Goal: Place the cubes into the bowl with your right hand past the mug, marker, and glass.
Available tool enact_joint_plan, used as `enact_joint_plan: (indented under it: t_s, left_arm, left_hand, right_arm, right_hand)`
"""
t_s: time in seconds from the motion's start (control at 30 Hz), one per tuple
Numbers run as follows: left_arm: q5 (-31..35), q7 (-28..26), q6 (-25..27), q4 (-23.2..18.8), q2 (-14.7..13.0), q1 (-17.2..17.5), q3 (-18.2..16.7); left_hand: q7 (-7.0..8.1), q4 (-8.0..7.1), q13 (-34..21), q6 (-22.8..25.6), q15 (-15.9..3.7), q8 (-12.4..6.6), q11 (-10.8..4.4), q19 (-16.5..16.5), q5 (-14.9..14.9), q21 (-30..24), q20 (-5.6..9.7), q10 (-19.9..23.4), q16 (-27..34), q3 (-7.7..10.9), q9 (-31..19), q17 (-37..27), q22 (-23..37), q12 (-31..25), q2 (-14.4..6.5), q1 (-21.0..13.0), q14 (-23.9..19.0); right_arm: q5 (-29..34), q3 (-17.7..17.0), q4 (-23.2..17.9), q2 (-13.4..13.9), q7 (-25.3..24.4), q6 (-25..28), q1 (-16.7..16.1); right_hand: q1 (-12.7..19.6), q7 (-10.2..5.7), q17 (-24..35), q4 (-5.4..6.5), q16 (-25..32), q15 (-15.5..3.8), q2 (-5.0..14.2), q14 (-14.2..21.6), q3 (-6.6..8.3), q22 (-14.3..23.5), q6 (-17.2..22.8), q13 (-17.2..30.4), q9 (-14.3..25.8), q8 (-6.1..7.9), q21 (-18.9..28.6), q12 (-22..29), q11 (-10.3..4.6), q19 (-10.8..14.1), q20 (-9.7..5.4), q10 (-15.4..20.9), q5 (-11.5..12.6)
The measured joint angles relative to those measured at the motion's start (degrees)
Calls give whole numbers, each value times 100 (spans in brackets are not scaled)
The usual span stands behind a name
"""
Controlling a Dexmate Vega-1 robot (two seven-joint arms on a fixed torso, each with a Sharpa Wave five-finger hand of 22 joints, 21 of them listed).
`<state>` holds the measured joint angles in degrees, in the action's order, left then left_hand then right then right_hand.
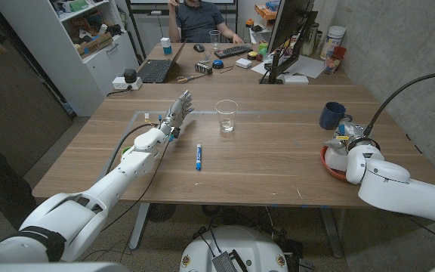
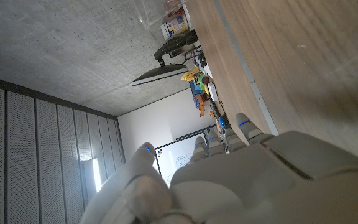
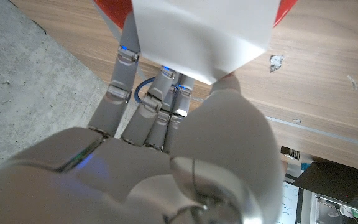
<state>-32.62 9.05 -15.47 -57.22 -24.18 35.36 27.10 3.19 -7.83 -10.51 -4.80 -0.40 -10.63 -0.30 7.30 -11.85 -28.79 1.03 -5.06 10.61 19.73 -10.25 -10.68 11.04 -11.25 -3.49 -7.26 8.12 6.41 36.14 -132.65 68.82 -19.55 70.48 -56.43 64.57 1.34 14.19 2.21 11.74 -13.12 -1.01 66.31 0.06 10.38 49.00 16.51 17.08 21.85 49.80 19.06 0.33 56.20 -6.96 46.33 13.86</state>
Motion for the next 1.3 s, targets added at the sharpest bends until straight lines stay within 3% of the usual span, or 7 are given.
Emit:
enact_joint_plan:
  t_s: [0.13,0.27,0.33,0.47,0.73,0.93,1.3]
  left_arm:
    - [-3,-2,-2,-28,-14,19,-8]
    - [-6,-6,-2,-61,-25,34,-14]
    - [-12,-14,-5,-79,-35,48,-18]
    - [-17,-16,-5,-110,-48,65,-23]
    - [-27,-31,-7,-166,-74,106,-43]
    - [-37,-41,-8,-196,-91,130,-52]
    - [-53,-44,-13,-228,-117,162,-68]
  left_hand:
    - [0,23,0,0,0,0,0,0,0,0,0,0,0,-23,0,0,0,0,0,0,0]
    - [0,23,0,0,0,0,0,0,0,0,0,0,0,-23,0,0,0,0,0,0,0]
    - [-3,23,0,2,0,0,0,0,0,0,0,0,0,-23,0,0,0,0,0,0,0]
    - [-9,23,0,33,0,0,0,0,0,0,0,0,0,-23,0,0,0,0,0,0,0]
    - [-2,23,0,44,0,-40,0,0,-24,41,0,0,0,-23,0,0,0,0,0,0,0]
    - [-31,23,0,73,0,-40,0,-21,-24,41,-21,0,0,-23,0,0,0,0,0,0,0]
    - [-11,23,0,93,0,-40,0,-21,-24,41,-21,0,0,-23,0,0,0,0,0,0,0]
  right_arm:
    - [-39,-38,-30,37,7,-17,-16]
    - [-61,-43,-44,56,23,-32,-21]
    - [-67,-57,-60,76,47,-31,-23]
    - [-69,-42,-106,126,80,-41,-5]
    - [-69,-26,-161,178,106,-41,0]
    - [-105,-137,-199,215,63,-100,-109]
    - [-140,-309,-258,270,-69,-252,-279]
  right_hand:
    - [159,-62,-100,179,-82,75,341,-259,-80,-27,-126,-101,-113,-207,-1,-135,-6,-31,33,-198,-96]
    - [286,-140,-232,502,-122,274,907,-683,-298,-39,-282,-259,-256,-488,-30,-320,-12,-29,32,-448,-191]
    - [177,-196,-263,639,-119,366,1014,-863,-434,-21,-403,-338,-310,-632,-68,-415,-23,-46,-194,-582,-201]
    - [-425,-309,-274,753,-117,472,807,-1130,-697,-10,-614,-432,-378,-855,-112,-532,-43,81,-155,-821,-200]
    - [-940,-464,-258,768,-116,585,677,-1363,-966,-10,-1005,-480,-431,-1059,-234,-620,-69,117,-195,-1056,-200]
    - [-1833,-530,-258,820,-116,604,435,-1424,-1481,-11,-1451,-506,-484,-1115,-344,-621,9,261,-256,-1136,-87]
    - [-2260,-635,-259,805,-93,616,427,-1517,-1700,-11,-1556,-506,-510,-1115,-445,-621,49,278,-191,-1220,-8]
